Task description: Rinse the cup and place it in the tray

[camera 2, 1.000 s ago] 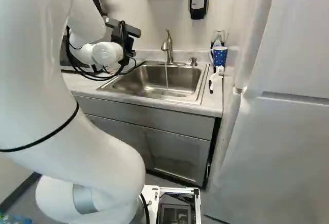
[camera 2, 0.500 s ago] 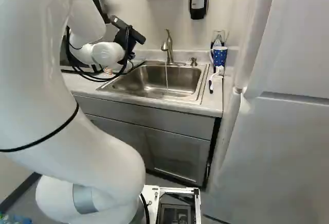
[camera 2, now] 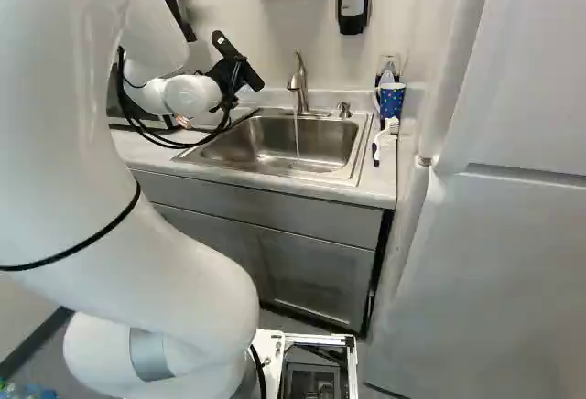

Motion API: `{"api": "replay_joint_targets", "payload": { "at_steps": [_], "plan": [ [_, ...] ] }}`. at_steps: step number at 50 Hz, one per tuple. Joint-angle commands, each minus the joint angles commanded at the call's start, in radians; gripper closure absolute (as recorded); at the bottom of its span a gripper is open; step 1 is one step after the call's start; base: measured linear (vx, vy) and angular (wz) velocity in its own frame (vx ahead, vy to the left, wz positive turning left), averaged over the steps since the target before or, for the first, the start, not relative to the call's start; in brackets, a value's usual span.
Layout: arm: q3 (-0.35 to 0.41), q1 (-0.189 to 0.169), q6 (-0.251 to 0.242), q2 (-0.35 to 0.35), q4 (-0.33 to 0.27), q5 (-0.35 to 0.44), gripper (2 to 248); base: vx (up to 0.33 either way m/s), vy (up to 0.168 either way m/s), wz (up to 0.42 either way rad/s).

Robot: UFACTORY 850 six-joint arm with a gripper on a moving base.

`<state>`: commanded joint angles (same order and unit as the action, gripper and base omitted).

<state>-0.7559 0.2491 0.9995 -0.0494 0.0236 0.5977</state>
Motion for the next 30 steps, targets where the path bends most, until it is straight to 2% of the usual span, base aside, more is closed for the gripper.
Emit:
{"api": "replay_joint_targets", "payload": {
  "at_steps": [30],
  "plan": [
    [0.000,0.000,0.316,0.000,0.000,0.000,124,0.000,0.000,0.000]
  ]
}}
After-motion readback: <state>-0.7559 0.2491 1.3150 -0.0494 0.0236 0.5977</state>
